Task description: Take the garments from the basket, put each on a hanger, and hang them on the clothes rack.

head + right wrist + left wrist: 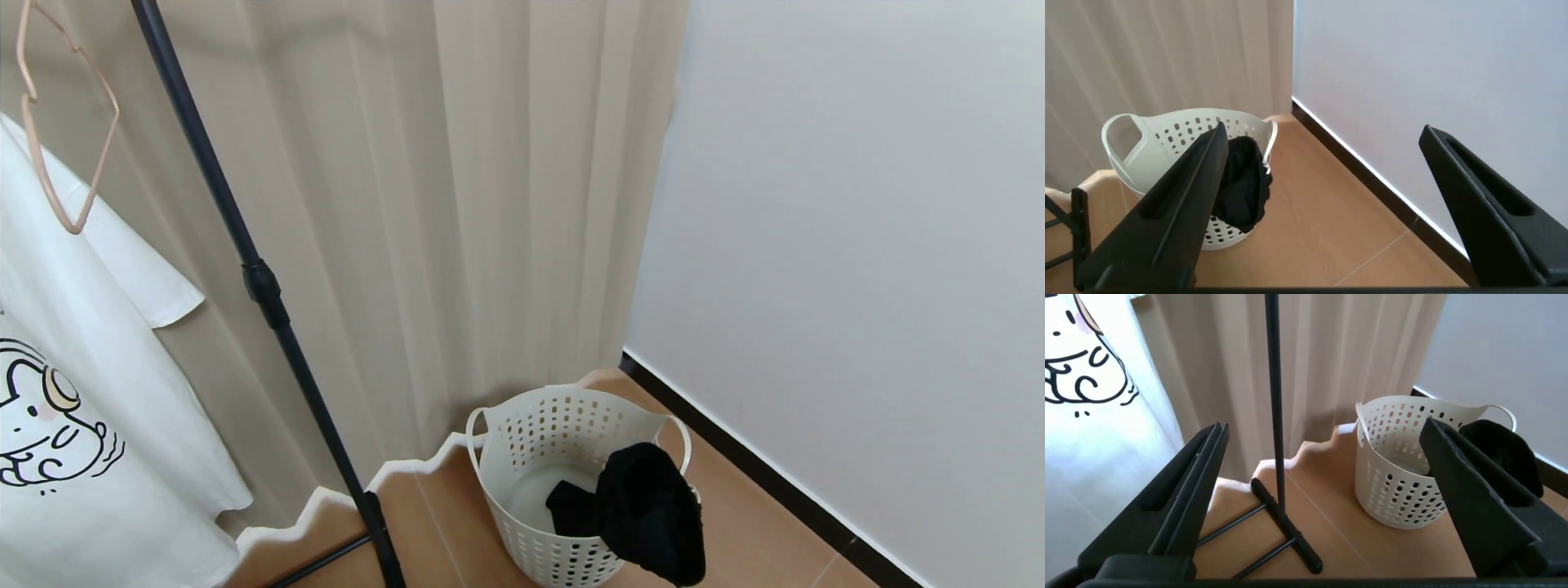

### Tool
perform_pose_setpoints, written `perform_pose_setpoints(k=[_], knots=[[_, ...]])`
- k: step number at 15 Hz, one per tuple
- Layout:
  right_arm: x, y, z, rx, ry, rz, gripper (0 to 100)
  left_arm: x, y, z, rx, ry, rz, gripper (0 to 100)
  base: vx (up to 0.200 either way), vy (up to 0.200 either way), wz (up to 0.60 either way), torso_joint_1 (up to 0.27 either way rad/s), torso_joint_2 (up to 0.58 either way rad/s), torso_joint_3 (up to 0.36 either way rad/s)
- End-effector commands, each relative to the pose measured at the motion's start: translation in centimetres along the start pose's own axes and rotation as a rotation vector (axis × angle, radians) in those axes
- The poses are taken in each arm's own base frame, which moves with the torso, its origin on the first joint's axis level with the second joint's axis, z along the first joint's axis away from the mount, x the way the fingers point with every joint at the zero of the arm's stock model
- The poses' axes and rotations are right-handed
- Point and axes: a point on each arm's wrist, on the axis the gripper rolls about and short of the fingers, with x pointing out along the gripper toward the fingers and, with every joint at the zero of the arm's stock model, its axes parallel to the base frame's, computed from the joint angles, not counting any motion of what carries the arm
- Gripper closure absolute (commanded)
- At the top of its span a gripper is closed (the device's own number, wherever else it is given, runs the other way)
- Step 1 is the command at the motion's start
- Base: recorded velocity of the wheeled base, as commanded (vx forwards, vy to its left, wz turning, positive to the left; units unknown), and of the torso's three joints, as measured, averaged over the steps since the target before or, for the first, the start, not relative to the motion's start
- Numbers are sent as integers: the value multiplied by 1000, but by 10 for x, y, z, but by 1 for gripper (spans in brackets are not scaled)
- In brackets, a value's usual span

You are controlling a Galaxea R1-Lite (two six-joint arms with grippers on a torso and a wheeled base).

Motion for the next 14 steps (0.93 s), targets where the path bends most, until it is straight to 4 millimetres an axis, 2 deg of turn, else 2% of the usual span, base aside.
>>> perform_pose_setpoints(k=[1, 5, 14], knots=[[0, 0, 0, 0, 1, -1, 0, 0, 0, 0, 0, 1, -1, 0, 0, 0, 0, 0, 0, 0], [0, 0, 0, 1, -1, -4, 0, 0, 0, 1, 0, -1, -1, 0, 0, 0, 0, 1, -1, -25], [0, 0, 0, 0, -1, -4, 0, 0, 0, 1, 0, -1, -1, 0, 0, 0, 0, 4, 2, -181]])
